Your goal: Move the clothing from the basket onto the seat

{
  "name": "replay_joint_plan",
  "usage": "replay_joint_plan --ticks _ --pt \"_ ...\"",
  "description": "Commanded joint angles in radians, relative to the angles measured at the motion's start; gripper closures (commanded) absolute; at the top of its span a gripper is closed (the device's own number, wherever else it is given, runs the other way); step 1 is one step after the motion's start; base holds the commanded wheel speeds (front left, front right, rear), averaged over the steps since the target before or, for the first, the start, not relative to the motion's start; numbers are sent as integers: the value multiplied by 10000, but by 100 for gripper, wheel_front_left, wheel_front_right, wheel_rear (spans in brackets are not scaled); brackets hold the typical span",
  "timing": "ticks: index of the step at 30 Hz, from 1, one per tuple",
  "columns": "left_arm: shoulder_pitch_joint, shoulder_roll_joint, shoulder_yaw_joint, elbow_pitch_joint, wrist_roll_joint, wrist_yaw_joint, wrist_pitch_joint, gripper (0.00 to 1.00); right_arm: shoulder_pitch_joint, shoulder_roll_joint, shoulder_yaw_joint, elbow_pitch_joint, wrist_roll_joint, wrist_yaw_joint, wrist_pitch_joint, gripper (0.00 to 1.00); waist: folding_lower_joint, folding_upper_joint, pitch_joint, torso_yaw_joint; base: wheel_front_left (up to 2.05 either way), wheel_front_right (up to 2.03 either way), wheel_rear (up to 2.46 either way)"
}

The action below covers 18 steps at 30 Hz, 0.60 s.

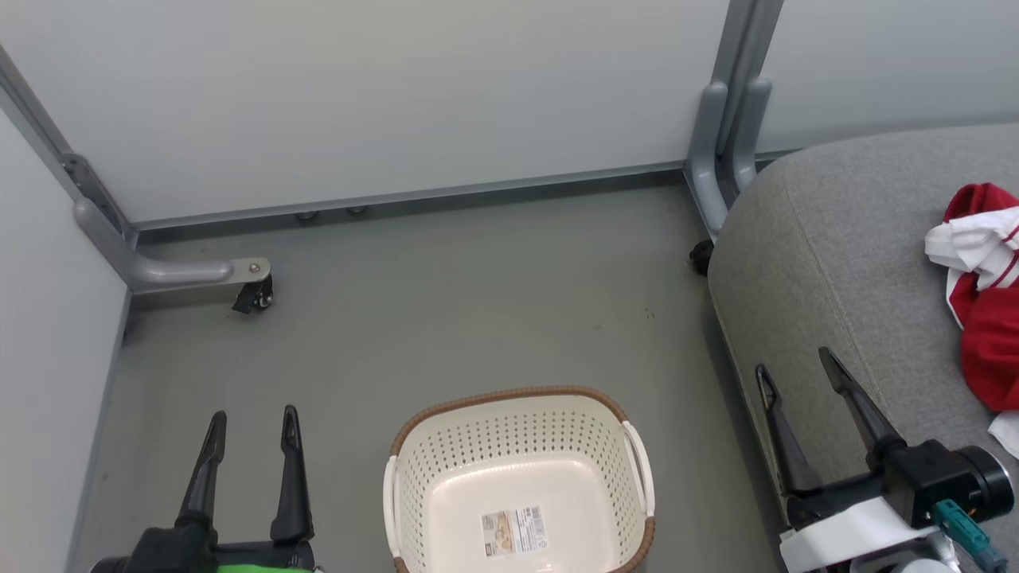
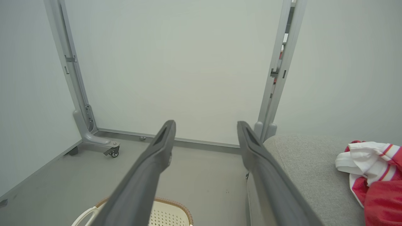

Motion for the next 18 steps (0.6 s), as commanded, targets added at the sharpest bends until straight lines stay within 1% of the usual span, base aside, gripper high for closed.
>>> replay_joint_plan --ticks 1,8,18 --pt "317 -13 98 -128 56 -58 0 0 281 -19 -19 -28 68 -15 -18 0 1 76 -662 275 0 0 0" --pt "1099 -22 18 -415 25 -121 0 0 866 24 153 -3 140 -15 -18 0 1 76 -858 92 0 0 0" --pt "1129 -23 -84 -320 34 -44 -1 0 713 73 251 127 187 -15 -18 0 1 76 -901 10 0 0 0"
